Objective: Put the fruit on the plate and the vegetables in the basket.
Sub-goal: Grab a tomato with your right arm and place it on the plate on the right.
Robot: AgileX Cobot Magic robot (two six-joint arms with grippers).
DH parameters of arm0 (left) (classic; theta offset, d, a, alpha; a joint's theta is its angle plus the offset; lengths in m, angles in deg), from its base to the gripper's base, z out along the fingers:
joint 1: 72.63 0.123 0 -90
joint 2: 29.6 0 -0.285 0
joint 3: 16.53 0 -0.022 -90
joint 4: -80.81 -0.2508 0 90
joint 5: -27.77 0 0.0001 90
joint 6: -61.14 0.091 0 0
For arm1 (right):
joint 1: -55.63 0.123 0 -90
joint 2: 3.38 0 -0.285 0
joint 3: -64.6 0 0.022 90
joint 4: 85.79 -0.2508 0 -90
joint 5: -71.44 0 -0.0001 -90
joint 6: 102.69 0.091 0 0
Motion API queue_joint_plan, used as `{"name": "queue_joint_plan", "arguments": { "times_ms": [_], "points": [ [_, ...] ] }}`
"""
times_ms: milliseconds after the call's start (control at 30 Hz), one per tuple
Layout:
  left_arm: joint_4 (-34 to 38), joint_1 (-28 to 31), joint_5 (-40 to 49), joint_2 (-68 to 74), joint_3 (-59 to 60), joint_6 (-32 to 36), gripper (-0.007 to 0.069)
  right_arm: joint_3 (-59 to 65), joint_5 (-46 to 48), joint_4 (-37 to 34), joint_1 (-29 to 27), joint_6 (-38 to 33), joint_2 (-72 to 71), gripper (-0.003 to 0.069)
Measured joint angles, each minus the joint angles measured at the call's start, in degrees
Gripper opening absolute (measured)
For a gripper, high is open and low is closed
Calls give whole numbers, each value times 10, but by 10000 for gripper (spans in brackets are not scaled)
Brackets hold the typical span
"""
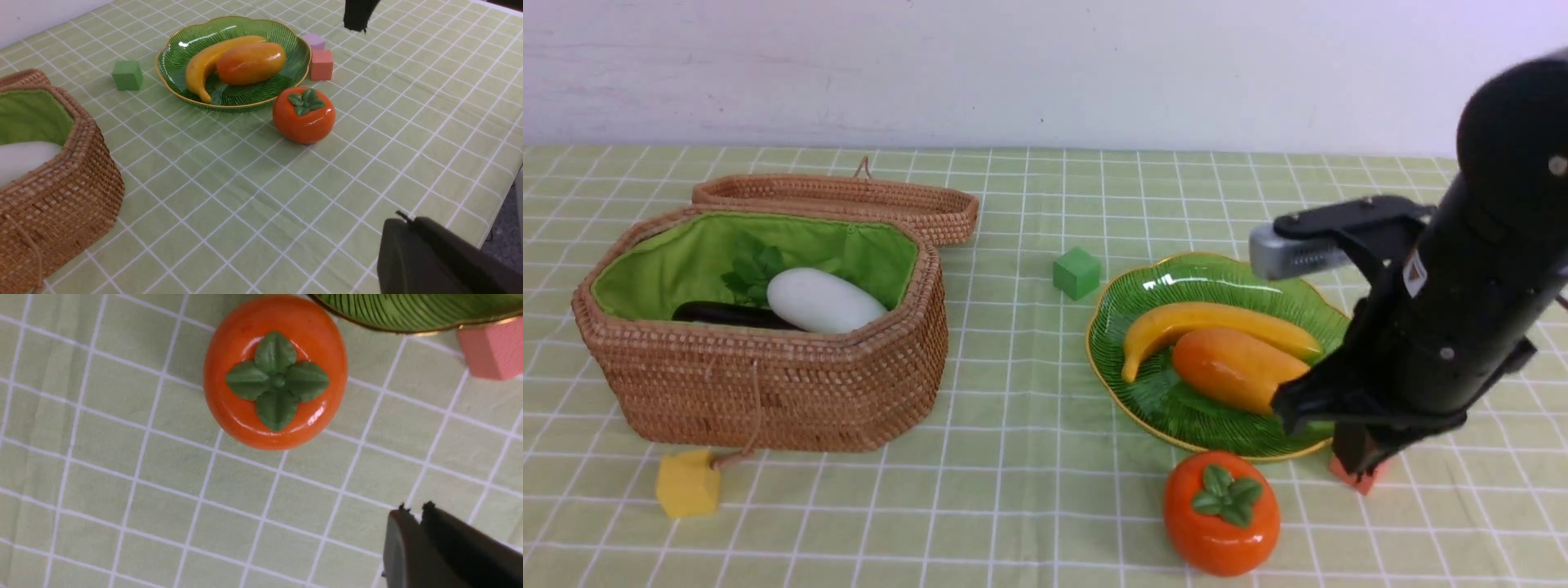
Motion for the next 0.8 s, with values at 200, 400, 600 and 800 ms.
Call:
{"name": "queue_joint_plan", "arguments": {
  "times_ms": [200,400,600,800],
  "points": [
    [0,0,0,0,0,1,-9,71,-127,-64,-9,1,32,409],
    [0,0,0,0,0,1,-9,75,-196,-79,-9,5,84,664],
    [0,0,-1,1,0,1,-9,73,-201,-111,-8,10,140,632],
    [0,0,0,1,0,1,-8,75,-211,-106,-8,7,168,519]
  ]
}}
